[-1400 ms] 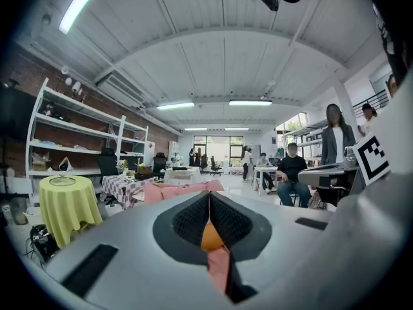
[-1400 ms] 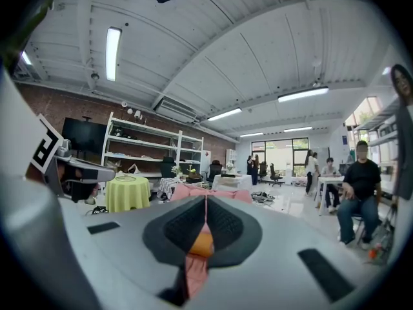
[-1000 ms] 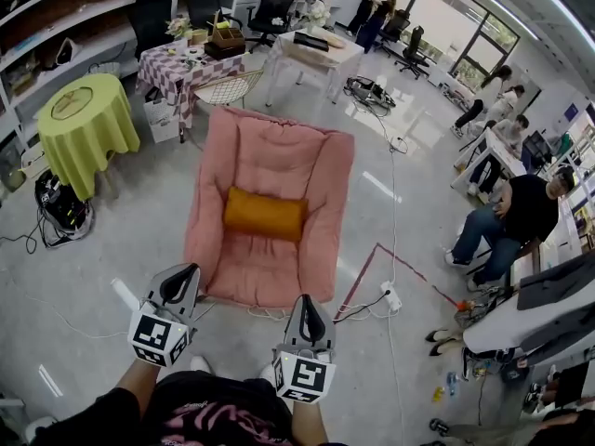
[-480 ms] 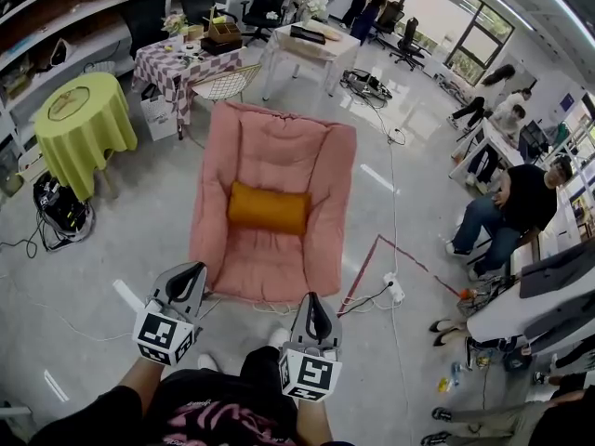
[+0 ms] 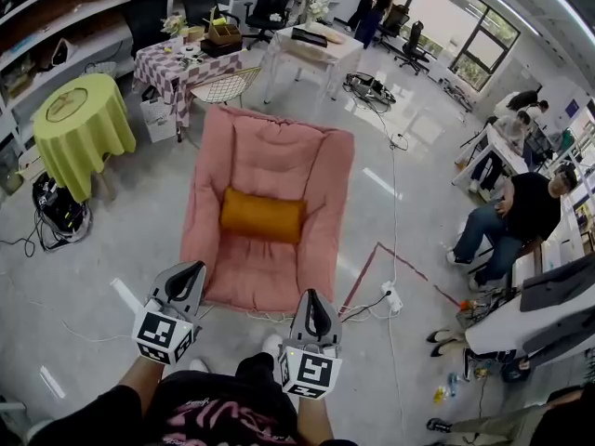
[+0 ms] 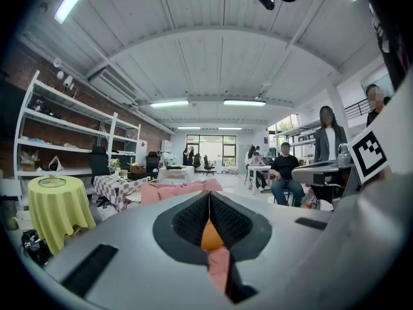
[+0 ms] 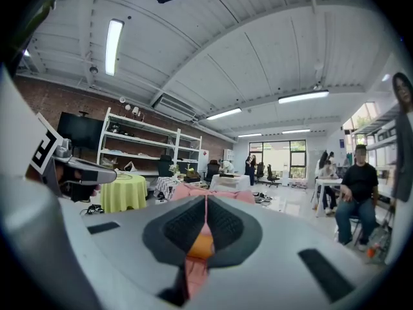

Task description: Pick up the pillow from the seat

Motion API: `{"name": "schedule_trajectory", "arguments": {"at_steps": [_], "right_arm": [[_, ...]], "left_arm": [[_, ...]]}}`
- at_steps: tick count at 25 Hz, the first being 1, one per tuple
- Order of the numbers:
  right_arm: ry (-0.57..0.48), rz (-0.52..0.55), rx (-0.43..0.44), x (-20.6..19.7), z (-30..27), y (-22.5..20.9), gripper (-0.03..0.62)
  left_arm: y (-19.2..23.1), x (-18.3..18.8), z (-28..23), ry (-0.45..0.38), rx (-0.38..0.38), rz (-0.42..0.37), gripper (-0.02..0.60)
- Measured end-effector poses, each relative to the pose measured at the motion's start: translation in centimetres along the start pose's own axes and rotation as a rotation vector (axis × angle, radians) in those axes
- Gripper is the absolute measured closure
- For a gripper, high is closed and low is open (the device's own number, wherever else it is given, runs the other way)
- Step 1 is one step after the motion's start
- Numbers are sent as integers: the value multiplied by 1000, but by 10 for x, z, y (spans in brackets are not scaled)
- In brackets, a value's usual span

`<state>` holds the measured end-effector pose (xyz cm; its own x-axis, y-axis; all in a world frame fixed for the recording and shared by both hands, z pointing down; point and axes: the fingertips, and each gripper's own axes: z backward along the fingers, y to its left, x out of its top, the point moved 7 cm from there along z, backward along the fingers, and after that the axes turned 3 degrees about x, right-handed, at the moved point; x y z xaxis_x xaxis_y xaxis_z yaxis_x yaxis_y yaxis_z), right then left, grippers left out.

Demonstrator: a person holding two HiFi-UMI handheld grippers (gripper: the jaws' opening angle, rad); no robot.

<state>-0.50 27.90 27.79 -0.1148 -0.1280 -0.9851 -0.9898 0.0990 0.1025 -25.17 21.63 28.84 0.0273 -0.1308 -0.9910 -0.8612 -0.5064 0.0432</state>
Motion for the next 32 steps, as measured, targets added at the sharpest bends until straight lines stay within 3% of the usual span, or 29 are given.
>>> {"name": "schedule_trajectory", "arguments": {"at_steps": [16,32], "right_arm": [[27,-30,36,-11,-70,-52,572],[66,-66,60,-30,-130,-127,572]], "left_arm": [[-7,-3,-79,49,31,2,571],[-43,-6,-175,102,29,-1,571]]}}
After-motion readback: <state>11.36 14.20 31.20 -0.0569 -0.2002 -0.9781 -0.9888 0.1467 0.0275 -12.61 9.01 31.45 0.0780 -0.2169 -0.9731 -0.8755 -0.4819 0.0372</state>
